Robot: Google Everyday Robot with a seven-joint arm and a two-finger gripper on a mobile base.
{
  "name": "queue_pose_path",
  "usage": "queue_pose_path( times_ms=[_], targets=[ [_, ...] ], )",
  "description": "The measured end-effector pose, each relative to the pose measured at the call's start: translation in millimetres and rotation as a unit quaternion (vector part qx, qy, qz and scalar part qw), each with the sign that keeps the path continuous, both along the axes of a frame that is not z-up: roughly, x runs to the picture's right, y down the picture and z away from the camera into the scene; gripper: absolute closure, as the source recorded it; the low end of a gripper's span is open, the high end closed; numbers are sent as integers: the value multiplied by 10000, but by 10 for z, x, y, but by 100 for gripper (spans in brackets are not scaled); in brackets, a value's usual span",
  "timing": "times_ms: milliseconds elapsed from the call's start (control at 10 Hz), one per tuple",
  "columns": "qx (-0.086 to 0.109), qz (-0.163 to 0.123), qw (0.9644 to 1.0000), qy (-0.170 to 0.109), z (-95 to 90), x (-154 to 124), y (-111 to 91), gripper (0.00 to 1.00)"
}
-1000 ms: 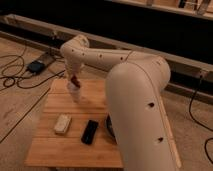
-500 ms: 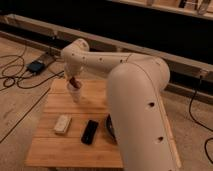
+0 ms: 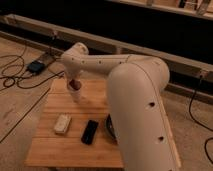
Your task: Place the pepper in the ceramic cup
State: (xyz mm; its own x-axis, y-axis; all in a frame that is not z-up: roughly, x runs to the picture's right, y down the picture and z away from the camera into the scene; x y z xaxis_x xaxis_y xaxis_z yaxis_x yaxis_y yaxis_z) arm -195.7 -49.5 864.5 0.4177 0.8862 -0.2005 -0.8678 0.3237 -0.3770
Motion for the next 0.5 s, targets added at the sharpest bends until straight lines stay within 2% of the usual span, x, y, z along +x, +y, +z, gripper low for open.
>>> queue_pose_path(
  times_ms=[200,500],
  targets=[
    [68,45,10000,22,13,-7,2,20],
    [121,108,9999,24,3,-22,8,20]
  ],
)
